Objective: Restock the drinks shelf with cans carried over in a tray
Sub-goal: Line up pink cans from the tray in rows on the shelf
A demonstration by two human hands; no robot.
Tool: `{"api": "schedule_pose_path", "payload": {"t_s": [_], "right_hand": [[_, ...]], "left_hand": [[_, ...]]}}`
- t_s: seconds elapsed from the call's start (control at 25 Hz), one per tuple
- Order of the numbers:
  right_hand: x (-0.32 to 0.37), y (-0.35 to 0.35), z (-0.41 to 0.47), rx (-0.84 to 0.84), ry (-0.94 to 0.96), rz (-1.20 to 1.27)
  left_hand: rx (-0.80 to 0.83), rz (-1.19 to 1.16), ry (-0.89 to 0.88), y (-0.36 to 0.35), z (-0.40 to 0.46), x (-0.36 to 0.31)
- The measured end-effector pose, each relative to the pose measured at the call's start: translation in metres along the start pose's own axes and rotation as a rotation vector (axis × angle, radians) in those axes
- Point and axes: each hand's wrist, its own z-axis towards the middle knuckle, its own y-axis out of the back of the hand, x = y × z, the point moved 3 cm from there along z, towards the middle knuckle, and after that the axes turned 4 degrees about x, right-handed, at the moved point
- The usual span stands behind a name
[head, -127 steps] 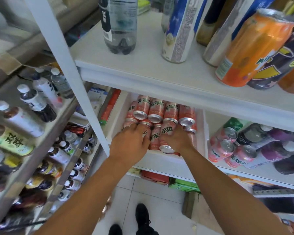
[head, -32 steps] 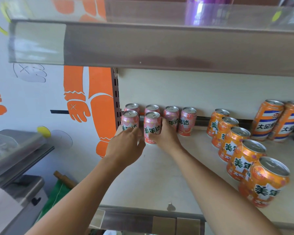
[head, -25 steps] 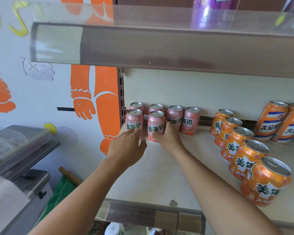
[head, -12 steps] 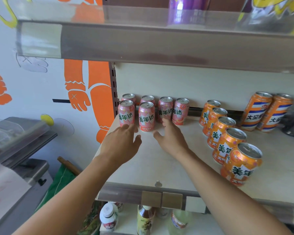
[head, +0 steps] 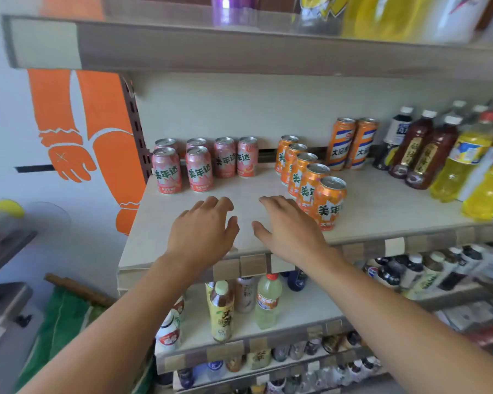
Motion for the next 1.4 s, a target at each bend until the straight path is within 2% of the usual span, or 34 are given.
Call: {"api": "schedule_pose_path", "payload": {"t_s": [0.16,0.4,0.68,0.92,1.16,1.4], "right_hand": [[-0.016,0.017,-0.069,0.017,-0.109,-0.055],[-0.073,0.05,-0.169,-0.055,-0.235,-0.114],[-0.194,0.095,-0.31,-0.068,-0.518,-0.181],[-0.282,0.111,-0.433,-0.017,-0.764,-0.216],[-0.341,0.108,-0.507,0.014,-1.008,-0.184],[-0.387,0.105,-0.537,0.025,-1.279,-0.172]], "left_hand": [[0.002,-0.051,-0.119,-0.003,-0.027,-0.045],[0.096,-0.081,-0.338,-0.026,-0.056,-0.146],[0.169,-0.121,-0.613,-0.063,-0.09,-0.335],[0.29,-0.232,-0.805,-0.12,-0.134,-0.467],[0.358,-0.324,-0.962,-0.156,-0.142,-0.552],[0.404,-0.441,-1.016,-0.182,-0.13,-0.613]]}}
